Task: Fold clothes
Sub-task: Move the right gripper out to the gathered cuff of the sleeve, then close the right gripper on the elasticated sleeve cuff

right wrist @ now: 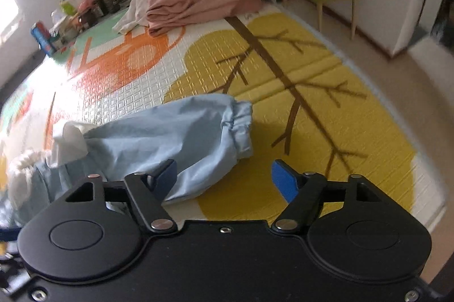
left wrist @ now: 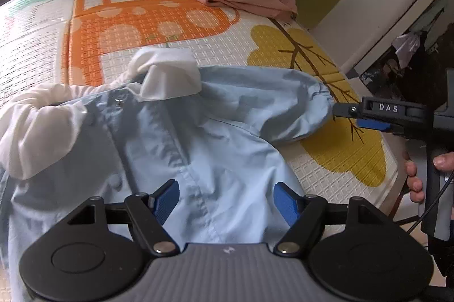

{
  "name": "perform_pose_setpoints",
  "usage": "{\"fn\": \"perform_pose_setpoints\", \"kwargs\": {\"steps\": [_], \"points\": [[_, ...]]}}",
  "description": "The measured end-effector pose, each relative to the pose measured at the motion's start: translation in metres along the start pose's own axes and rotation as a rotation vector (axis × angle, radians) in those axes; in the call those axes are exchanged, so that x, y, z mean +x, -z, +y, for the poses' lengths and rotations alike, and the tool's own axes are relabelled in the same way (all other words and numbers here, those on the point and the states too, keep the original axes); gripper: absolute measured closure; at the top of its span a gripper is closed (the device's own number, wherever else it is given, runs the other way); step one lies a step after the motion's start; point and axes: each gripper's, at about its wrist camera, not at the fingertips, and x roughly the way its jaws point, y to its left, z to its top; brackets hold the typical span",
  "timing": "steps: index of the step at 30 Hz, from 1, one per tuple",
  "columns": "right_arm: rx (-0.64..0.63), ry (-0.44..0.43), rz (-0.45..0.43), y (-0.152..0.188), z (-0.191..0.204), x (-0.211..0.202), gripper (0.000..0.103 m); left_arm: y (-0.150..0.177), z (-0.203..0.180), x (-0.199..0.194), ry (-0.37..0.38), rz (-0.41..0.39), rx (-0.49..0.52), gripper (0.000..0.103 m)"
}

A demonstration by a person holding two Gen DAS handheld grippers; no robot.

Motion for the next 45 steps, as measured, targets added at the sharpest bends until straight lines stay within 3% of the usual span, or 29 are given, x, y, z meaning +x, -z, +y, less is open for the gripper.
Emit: {"fn": "perform_pose_setpoints", "kwargs": {"steps": [6, 18, 23, 27, 35, 37, 40, 42, 45], "points": [[0.146, -0.111, 0.014, 0.002, -0.02, 0.023, 0.036, -0.005, -0.006, 0.017, -0.007, 0.008, 0.025, 0.029], [0.339, -0.167, 0.023, -0.001, -0.033, 0.058, 0.046, -0.003, -0.023, 0.035, 0.059, 0.001, 0.115, 0.033], [0.403, -0.155, 0.018, 0.0, -0.038, 0.069, 0.058, 0.001, -0.024, 0.043, 0.056, 0.03, 0.13, 0.033], [0.398, -0.14, -0.001, 0.0, -0.038, 0.068, 0.088, -0.001, -0.018, 0.044, 0.042, 0.011, 0.1, 0.033], [0.333, -0.145, -0.044, -0.003, -0.03, 0.055, 0.094, -0.02, 0.01, 0.039, -0.011, -0.075, -0.046, 0.034], [0.314, -0.145, -0.057, -0.004, -0.026, 0.051, 0.094, -0.025, 0.018, 0.039, -0.015, -0.102, -0.078, 0.037], [0.289, -0.145, -0.071, -0.006, -0.02, 0.044, 0.094, -0.028, 0.022, 0.042, -0.023, -0.141, -0.089, 0.056], [0.283, -0.146, -0.074, -0.006, -0.018, 0.039, 0.094, -0.029, 0.022, 0.048, -0.035, -0.143, -0.086, 0.075], [0.272, -0.149, -0.084, -0.007, -0.014, 0.033, 0.094, -0.028, 0.02, 0.056, -0.017, -0.133, -0.071, 0.089]]}}
